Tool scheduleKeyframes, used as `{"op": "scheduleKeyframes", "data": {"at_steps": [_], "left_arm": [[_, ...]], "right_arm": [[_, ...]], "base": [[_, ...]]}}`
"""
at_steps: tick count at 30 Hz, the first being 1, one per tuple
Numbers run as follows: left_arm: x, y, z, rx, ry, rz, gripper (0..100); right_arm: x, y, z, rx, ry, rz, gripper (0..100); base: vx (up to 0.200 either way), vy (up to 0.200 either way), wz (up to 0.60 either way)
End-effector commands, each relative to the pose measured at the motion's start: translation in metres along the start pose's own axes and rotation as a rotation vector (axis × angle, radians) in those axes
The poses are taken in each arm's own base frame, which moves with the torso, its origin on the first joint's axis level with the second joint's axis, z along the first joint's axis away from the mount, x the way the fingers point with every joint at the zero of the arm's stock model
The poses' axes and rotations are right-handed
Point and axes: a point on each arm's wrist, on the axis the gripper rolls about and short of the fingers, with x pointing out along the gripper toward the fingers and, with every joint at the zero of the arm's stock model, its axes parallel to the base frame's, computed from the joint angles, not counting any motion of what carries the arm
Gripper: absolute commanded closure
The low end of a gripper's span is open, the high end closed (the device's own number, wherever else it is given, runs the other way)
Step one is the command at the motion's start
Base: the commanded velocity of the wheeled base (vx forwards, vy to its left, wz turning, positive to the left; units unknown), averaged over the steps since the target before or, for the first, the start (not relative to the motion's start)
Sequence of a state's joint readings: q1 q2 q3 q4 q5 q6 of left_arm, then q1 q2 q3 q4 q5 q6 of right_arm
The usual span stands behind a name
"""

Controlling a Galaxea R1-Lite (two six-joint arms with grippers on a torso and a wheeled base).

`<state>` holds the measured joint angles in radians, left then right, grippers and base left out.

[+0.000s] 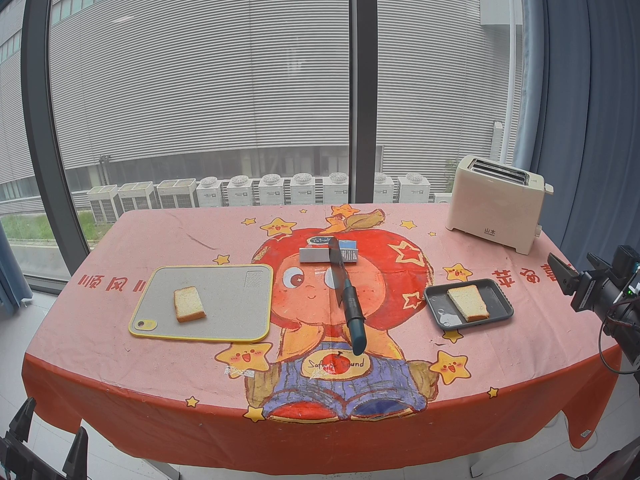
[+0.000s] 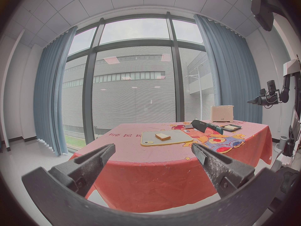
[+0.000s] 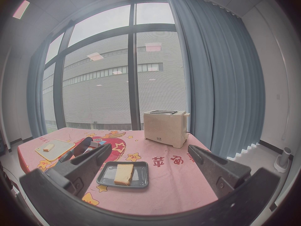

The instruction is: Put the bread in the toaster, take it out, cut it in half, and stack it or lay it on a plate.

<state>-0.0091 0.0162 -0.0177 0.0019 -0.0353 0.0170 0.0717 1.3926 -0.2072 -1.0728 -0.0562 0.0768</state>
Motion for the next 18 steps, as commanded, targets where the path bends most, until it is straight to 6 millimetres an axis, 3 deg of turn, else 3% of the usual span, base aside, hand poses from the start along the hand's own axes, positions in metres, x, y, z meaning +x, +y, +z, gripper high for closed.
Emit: {"op": "scheduleKeyframes", "data": {"at_steps": [1, 18], "left_arm": [[0.000, 0.000, -0.005, 0.000, 0.000, 0.000, 0], [0.000, 0.000, -0.005, 0.000, 0.000, -0.002, 0]], "right_arm": [[-0.008, -0.001, 0.001, -0.008, -0.019, 0.000, 0], [-0.036, -0.001, -0.006, -0.022, -0.031, 0.013, 0]], "base": [[0.000, 0.000, 0.00], [0.000, 0.000, 0.00]]}}
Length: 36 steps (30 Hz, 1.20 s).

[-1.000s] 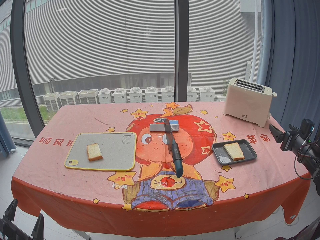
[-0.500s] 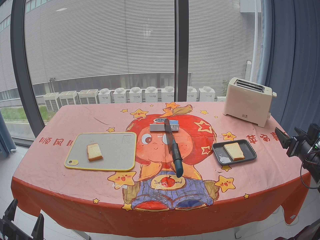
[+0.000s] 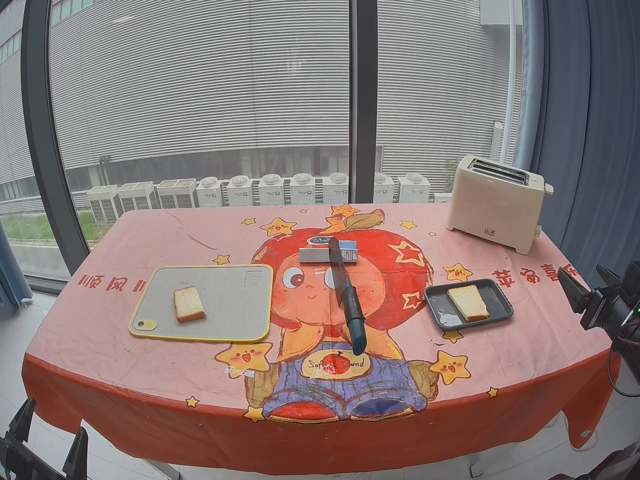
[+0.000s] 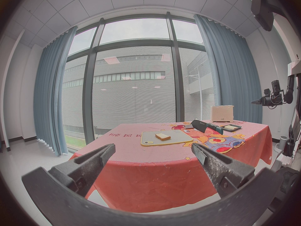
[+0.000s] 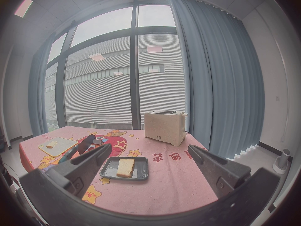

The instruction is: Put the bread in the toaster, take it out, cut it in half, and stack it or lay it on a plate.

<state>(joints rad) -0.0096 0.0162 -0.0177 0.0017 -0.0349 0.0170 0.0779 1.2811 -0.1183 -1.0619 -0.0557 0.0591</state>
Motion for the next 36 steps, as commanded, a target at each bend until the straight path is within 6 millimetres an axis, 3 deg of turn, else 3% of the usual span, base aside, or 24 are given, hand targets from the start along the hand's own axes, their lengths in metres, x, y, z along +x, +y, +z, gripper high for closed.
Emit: {"op": "scheduleKeyframes", "data": {"at_steps": [1, 24, 36], "left_arm": [[0.000, 0.000, -0.005, 0.000, 0.000, 0.000, 0], [0.000, 0.000, -0.005, 0.000, 0.000, -0.002, 0], [0.000, 0.000, -0.005, 0.000, 0.000, -0.002, 0]], "right_arm": [[-0.008, 0.000, 0.000, -0.009, -0.018, 0.005, 0], [-0.046, -0.003, -0.012, -0.039, -0.038, 0.008, 0], [-0.078, -0.003, -0.018, -0.044, -0.007, 0.041, 0]], "base": [[0.000, 0.000, 0.00], [0.000, 0.000, 0.00], [0.000, 0.000, 0.00]]}}
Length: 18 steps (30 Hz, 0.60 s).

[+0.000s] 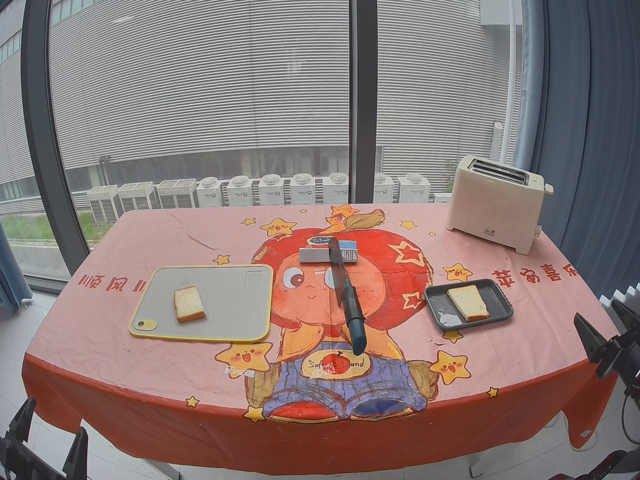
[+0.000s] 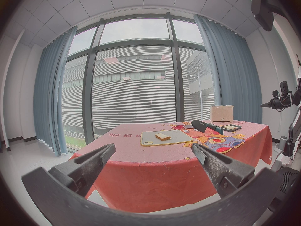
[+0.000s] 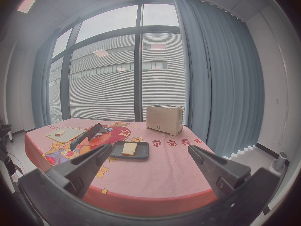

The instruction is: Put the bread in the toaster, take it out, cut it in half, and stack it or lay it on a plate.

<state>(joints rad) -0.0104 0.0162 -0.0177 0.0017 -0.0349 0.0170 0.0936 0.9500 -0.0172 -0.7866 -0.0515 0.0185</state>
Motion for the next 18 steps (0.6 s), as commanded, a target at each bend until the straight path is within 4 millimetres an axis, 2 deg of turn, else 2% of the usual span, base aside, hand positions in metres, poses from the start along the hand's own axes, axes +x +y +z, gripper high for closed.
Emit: {"op": "scheduleKeyframes", "data": {"at_steps": [1, 18], "left_arm": [[0.000, 0.000, -0.005, 0.000, 0.000, -0.001, 0], [0.000, 0.000, -0.005, 0.000, 0.000, -0.001, 0]], "right_arm": [[-0.017, 0.001, 0.001, 0.000, -0.055, 0.022, 0], [-0.047, -0.002, -0.017, -0.001, -0.032, 0.026, 0]], "base": [[0.000, 0.000, 0.00], [0.000, 0.000, 0.00]]}}
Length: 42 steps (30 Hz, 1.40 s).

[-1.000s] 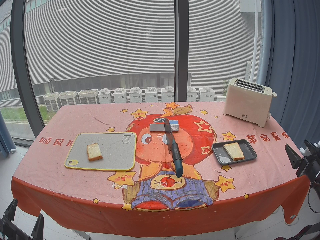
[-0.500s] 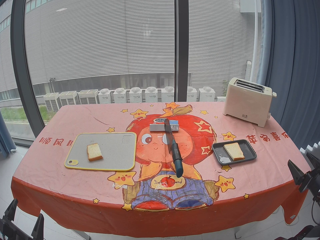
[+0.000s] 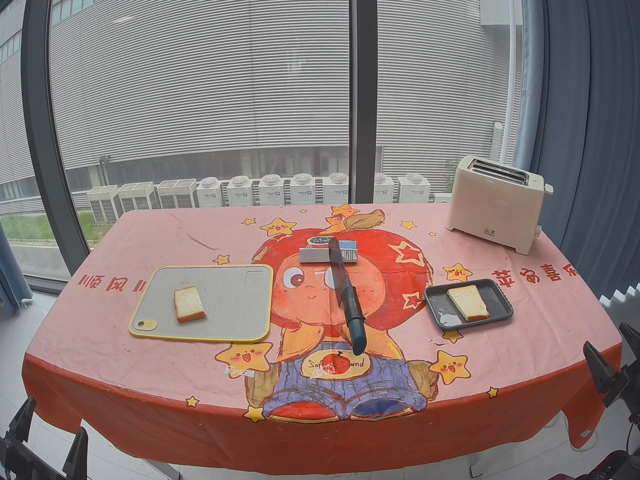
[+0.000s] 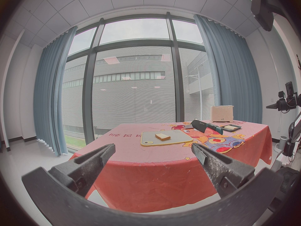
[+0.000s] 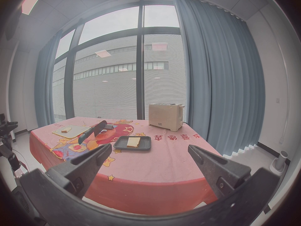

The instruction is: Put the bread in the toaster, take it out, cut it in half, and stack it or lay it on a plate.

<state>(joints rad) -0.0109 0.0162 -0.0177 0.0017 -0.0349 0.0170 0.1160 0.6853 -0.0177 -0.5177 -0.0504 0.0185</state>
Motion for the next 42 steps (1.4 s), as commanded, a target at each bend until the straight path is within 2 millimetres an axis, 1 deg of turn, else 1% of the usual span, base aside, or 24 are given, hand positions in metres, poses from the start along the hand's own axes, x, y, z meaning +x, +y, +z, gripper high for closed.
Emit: {"op": "scheduleKeyframes", "data": {"at_steps": [1, 10, 23, 33, 42], "left_arm": [[0.000, 0.000, -0.005, 0.000, 0.000, 0.000, 0], [0.000, 0.000, -0.005, 0.000, 0.000, 0.000, 0], [0.000, 0.000, -0.005, 0.000, 0.000, 0.000, 0], [0.000, 0.000, -0.005, 0.000, 0.001, 0.000, 0], [0.000, 0.000, -0.005, 0.000, 0.000, 0.000, 0]], "right_arm": [[-0.012, -0.001, -0.004, 0.002, -0.036, 0.003, 0], [-0.028, -0.002, -0.017, 0.002, -0.020, 0.002, 0], [-0.037, -0.002, -0.027, 0.002, -0.020, 0.002, 0], [-0.047, -0.003, -0.040, 0.004, -0.009, 0.001, 0], [-0.050, -0.003, -0.043, 0.004, -0.023, -0.001, 0]], "base": [[0.000, 0.000, 0.00], [0.000, 0.000, 0.00], [0.000, 0.000, 0.00], [0.000, 0.000, 0.00], [0.000, 0.000, 0.00]]}}
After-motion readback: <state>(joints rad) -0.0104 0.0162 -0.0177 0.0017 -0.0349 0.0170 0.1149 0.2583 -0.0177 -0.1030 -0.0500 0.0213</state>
